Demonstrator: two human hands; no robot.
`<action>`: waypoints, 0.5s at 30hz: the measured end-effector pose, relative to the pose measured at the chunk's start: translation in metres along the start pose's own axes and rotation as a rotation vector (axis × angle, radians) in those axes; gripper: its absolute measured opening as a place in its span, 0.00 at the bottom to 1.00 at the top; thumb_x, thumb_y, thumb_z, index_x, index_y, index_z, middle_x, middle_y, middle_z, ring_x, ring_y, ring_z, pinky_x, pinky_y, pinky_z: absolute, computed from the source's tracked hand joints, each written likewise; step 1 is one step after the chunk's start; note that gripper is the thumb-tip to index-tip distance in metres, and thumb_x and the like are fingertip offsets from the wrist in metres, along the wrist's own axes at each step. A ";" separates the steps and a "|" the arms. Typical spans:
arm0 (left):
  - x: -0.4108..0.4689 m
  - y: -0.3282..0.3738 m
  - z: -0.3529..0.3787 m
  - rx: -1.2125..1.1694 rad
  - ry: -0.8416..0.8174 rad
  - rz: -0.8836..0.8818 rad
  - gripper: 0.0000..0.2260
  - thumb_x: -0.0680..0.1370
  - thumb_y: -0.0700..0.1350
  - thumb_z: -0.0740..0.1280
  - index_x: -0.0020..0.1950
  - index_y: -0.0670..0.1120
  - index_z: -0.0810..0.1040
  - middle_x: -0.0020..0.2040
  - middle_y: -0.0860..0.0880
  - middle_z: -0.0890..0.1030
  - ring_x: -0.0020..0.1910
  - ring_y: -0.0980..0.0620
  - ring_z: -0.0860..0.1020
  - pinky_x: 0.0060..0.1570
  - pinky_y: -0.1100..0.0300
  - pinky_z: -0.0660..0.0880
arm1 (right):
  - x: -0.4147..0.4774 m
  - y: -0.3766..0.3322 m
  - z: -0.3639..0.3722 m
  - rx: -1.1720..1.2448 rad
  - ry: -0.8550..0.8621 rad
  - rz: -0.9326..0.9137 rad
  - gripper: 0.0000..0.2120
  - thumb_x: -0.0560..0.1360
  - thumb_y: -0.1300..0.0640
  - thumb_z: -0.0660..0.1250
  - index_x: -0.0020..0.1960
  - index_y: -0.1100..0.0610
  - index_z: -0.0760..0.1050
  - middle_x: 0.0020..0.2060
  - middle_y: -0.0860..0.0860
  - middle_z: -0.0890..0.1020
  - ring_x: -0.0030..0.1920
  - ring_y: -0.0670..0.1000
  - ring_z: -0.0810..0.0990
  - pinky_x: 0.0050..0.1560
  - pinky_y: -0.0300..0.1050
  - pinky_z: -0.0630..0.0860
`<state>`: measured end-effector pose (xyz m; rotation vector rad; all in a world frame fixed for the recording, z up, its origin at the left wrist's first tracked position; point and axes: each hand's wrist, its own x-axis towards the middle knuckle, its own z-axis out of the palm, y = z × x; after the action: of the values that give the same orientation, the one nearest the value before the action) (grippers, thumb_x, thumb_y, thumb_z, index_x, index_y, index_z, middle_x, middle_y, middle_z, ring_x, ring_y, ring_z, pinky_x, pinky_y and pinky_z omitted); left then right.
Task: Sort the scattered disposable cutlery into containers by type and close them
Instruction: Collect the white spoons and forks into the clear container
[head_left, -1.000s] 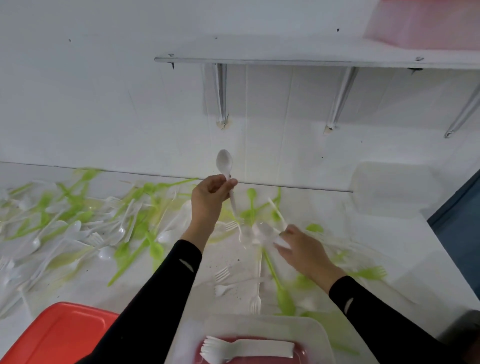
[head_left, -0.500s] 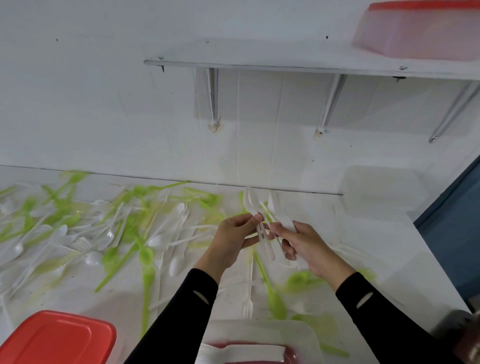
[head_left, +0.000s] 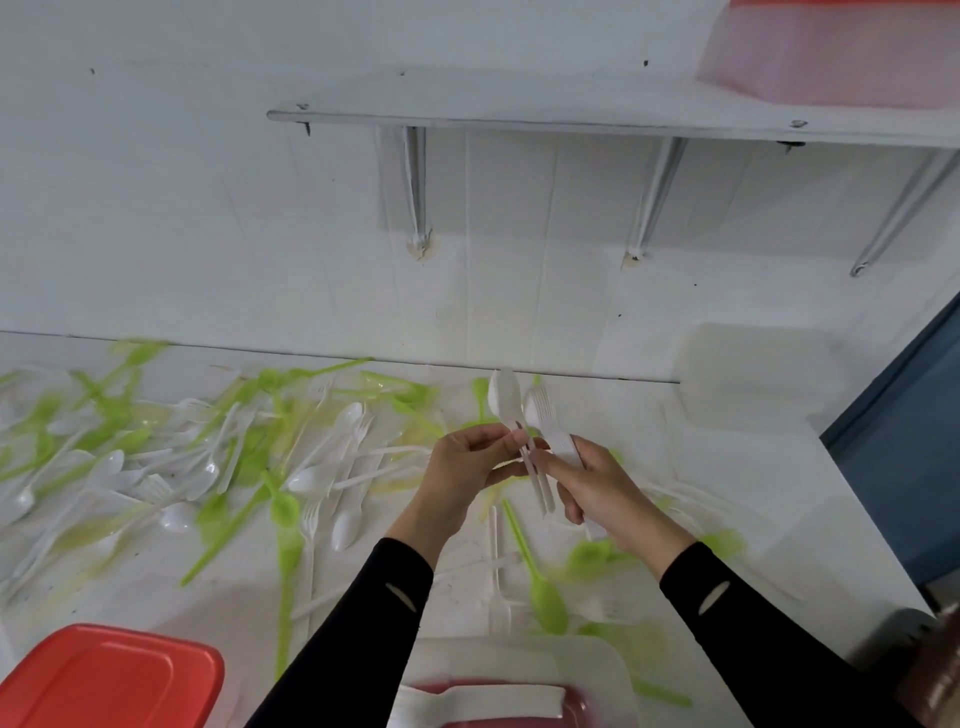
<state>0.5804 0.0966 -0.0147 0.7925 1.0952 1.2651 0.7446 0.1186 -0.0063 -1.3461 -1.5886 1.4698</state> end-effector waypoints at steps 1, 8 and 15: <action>-0.001 0.001 0.000 0.038 0.005 0.000 0.05 0.75 0.41 0.72 0.47 0.39 0.84 0.41 0.43 0.84 0.41 0.49 0.84 0.44 0.62 0.79 | 0.000 0.000 0.001 0.006 -0.009 -0.016 0.08 0.80 0.54 0.65 0.56 0.56 0.78 0.21 0.46 0.70 0.22 0.49 0.65 0.25 0.41 0.63; 0.003 -0.004 -0.001 0.129 0.087 -0.001 0.10 0.75 0.43 0.74 0.52 0.38 0.83 0.31 0.55 0.78 0.31 0.58 0.77 0.40 0.64 0.75 | -0.002 -0.002 0.005 0.033 -0.094 -0.048 0.11 0.81 0.59 0.62 0.61 0.48 0.74 0.37 0.48 0.85 0.24 0.50 0.63 0.24 0.39 0.63; 0.005 -0.007 -0.002 0.197 0.144 0.009 0.18 0.73 0.47 0.76 0.58 0.39 0.79 0.31 0.56 0.77 0.32 0.60 0.76 0.41 0.64 0.75 | -0.001 -0.001 0.005 0.118 -0.130 0.012 0.10 0.81 0.58 0.62 0.61 0.48 0.74 0.42 0.58 0.84 0.23 0.48 0.63 0.26 0.40 0.61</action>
<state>0.5808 0.0997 -0.0230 0.8641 1.3496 1.2497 0.7399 0.1155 -0.0066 -1.2170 -1.5491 1.6609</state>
